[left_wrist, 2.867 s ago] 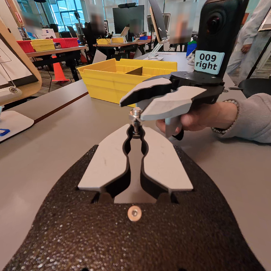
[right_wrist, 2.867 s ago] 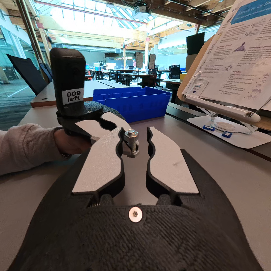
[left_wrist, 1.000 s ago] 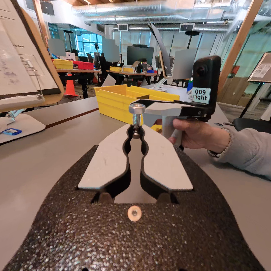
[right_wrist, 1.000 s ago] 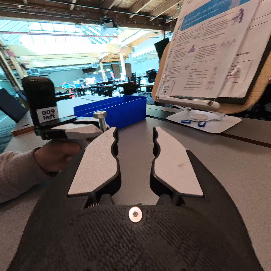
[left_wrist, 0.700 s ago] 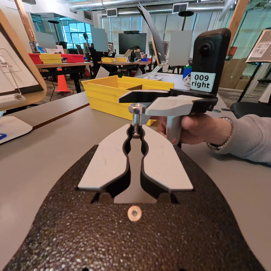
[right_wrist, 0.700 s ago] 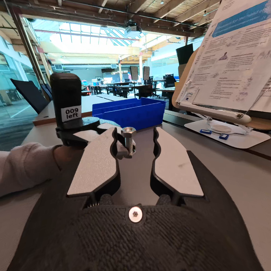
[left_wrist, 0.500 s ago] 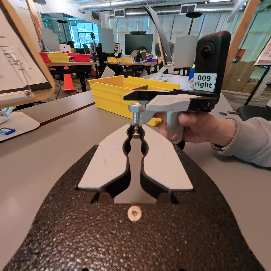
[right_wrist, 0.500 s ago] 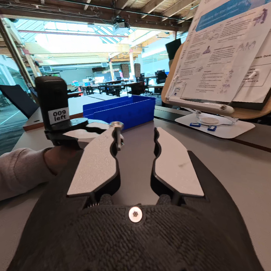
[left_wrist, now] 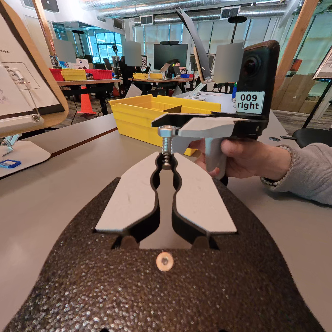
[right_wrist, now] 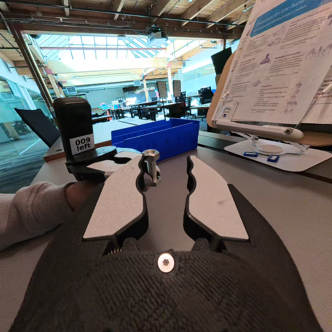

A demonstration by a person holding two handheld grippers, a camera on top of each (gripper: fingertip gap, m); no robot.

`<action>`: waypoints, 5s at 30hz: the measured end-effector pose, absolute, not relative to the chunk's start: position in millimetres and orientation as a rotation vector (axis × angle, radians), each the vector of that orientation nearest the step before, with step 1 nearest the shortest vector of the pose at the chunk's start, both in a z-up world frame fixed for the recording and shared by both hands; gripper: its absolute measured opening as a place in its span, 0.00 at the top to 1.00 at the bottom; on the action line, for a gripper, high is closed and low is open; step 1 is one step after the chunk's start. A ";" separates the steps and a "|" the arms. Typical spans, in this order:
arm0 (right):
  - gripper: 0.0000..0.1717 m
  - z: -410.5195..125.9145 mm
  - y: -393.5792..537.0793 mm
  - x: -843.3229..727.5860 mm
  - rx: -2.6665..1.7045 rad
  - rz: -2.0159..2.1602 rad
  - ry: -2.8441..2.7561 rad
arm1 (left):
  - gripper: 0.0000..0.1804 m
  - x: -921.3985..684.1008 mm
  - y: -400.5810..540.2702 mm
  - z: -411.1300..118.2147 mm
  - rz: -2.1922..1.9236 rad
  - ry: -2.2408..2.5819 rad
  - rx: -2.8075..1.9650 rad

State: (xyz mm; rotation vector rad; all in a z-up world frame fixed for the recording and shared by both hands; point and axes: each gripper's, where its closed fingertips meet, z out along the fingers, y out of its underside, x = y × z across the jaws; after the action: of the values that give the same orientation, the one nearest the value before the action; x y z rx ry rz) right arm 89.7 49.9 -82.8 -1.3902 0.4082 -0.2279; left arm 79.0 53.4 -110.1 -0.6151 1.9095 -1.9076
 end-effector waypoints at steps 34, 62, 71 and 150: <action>0.79 -80.8 60.6 75.2 -1.416 -0.238 0.334 | 0.95 77.9 52.3 -110.9 -1.854 1.910 -0.577; 0.90 -60.8 51.8 34.4 -1.370 0.110 0.066 | 0.95 35.0 41.5 -94.6 -2.227 2.045 -0.302; 0.84 -66.8 41.9 66.7 -1.372 -0.061 0.229 | 0.95 50.8 49.0 -98.0 -2.123 1.986 -0.391; 0.89 -53.9 48.1 56.1 -1.336 -0.048 0.182 | 0.95 55.1 45.9 -104.2 -2.005 1.979 -0.370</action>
State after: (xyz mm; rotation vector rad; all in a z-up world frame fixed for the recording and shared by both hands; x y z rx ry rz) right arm 56.1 48.1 -53.9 -1.3360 0.1820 -0.0481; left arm 55.1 45.9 -104.2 -0.3704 1.9793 -2.0051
